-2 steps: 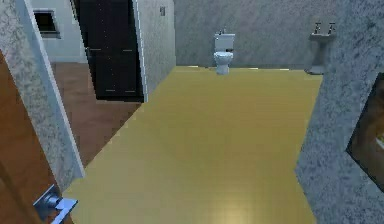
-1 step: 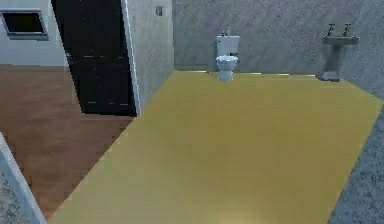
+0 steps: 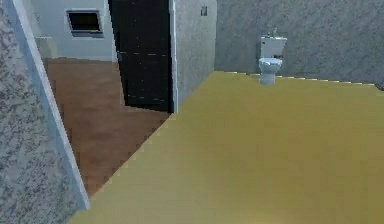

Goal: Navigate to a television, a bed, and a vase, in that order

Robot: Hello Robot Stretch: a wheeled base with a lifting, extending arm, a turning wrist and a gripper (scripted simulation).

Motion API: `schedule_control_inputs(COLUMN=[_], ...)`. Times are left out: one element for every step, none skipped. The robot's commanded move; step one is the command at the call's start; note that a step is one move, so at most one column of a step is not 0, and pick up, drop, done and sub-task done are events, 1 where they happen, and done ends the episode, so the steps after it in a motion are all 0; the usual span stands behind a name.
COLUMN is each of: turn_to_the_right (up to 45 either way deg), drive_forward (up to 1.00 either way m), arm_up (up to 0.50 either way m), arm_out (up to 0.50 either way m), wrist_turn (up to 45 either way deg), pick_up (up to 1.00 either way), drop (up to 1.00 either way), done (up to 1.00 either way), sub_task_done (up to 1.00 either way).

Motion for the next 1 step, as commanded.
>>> schedule_control_inputs(turn_to_the_right=[0.0], drive_forward=[0.45], arm_up=[0.00], arm_out=[0.00], wrist_turn=[0.0], pick_up=[0.00], drop=[0.00], done=[0.00], sub_task_done=[0.00])
